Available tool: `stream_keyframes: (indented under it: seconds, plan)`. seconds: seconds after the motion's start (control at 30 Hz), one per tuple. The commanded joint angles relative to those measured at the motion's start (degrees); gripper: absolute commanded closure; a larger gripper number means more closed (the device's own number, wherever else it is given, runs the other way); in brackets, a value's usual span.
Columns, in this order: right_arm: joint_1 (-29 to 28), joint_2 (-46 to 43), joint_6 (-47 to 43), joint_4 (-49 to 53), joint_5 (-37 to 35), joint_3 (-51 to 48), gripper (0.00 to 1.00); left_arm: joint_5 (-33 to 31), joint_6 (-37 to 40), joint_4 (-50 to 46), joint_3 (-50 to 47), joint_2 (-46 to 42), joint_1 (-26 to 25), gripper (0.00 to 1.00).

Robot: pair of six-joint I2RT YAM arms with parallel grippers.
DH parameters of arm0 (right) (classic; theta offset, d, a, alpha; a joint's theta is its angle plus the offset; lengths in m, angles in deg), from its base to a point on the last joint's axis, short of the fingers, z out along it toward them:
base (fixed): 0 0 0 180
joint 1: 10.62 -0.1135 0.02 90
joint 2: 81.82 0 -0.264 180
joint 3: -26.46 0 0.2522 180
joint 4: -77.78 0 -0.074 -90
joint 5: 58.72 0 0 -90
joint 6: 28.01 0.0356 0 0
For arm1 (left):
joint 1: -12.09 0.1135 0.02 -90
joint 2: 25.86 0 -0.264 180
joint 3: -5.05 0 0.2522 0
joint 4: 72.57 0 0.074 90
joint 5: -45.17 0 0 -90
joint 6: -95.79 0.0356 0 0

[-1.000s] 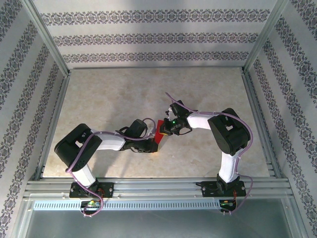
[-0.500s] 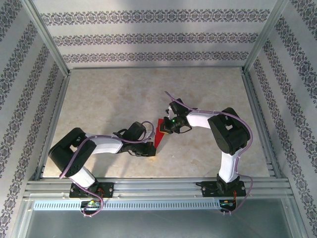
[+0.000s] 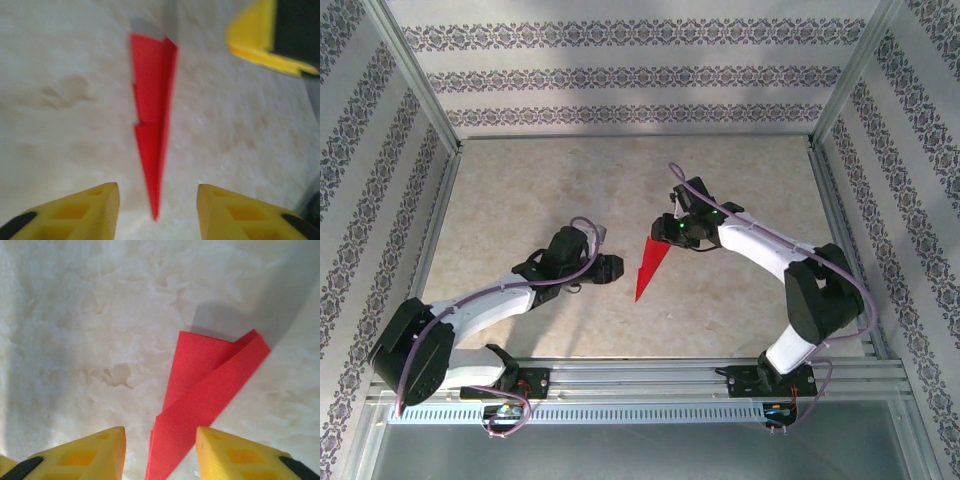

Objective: Fold a paper plane with a square sheet of paper (fold left side to right side)
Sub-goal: Fold the wing for the fifth time at the center of the table, then turn over the paper plane at the center of the table.

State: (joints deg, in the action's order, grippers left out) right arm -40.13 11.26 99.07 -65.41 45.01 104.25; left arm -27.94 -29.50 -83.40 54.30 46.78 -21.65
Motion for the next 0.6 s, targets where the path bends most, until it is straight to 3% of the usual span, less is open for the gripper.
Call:
stream_keyframes:
  seconds: [0.0, 0.23, 0.57]
  plan:
    - [-1.83, -1.56, 2.77, 8.46, -9.06, 1.1, 0.54, -11.43, 2.07, -1.6, 0.28, -1.72, 2.03, 0.47]
    - [-7.26, -0.5, 16.76, 15.83, -17.23, 5.68, 0.31, -17.21, 2.92, 1.94, -1.49, -3.92, 5.49, 0.35]
    - [-12.81, 15.2, 25.93, 29.29, -25.12, 22.36, 0.3, -16.52, 4.3, 2.25, -5.1, -6.09, 7.98, 0.32]
